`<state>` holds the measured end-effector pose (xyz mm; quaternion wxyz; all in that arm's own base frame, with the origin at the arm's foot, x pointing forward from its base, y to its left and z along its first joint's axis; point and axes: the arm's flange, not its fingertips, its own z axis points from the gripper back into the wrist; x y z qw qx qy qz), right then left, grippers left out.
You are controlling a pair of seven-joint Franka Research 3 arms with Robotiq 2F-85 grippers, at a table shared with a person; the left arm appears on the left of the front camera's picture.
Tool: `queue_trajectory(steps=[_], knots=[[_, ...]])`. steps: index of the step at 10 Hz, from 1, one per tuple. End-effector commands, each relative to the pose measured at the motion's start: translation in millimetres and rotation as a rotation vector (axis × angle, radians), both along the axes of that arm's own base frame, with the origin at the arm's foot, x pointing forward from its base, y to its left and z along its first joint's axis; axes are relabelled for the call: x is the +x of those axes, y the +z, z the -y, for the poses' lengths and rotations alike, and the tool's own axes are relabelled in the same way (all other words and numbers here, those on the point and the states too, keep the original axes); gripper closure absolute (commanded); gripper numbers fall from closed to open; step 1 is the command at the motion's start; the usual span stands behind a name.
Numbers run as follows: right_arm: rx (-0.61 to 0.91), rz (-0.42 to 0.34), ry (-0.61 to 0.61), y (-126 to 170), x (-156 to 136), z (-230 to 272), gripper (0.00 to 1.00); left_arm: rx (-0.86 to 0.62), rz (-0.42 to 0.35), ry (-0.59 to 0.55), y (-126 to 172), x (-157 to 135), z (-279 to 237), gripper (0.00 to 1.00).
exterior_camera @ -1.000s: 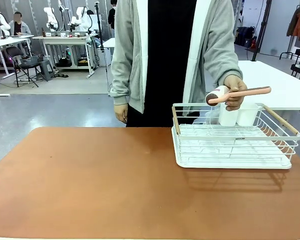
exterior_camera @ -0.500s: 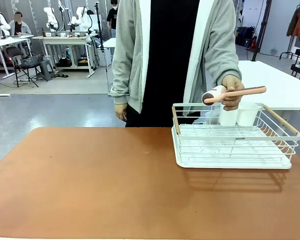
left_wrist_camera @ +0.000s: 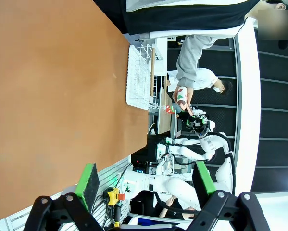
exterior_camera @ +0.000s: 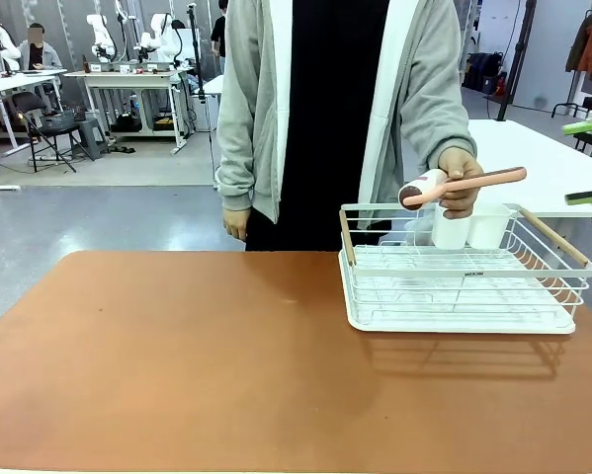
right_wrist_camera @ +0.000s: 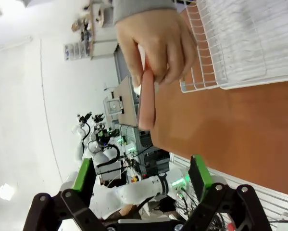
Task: Clean the table.
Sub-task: Pick up the Lint Roller when the human hands it over.
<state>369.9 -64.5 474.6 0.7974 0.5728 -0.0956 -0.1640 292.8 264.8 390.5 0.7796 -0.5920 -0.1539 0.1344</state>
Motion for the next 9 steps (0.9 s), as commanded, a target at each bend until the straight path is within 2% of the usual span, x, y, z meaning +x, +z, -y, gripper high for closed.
queue_trajectory(steps=[1,2,4,9], knots=[[-0.016,-0.037,-0.077,-5.1,11.7,-27.8,0.0,0.0,0.02,-0.016,0.2,-6.3,-1.0,0.0],[-0.05,-0.016,-0.125,-9.1,16.7,-35.9,0.0,0.0,0.02,-0.016,0.2,-6.3,-1.0,0.0],[-0.082,-0.005,-0.138,-11.9,21.0,-50.2,0.0,0.0,0.02,-0.016,0.2,-6.3,-1.0,0.0],[-0.113,-0.005,-0.117,-20.5,35.1,-66.8,0.0,0.0,0.02,-0.016,0.2,-6.3,-1.0,0.0]])
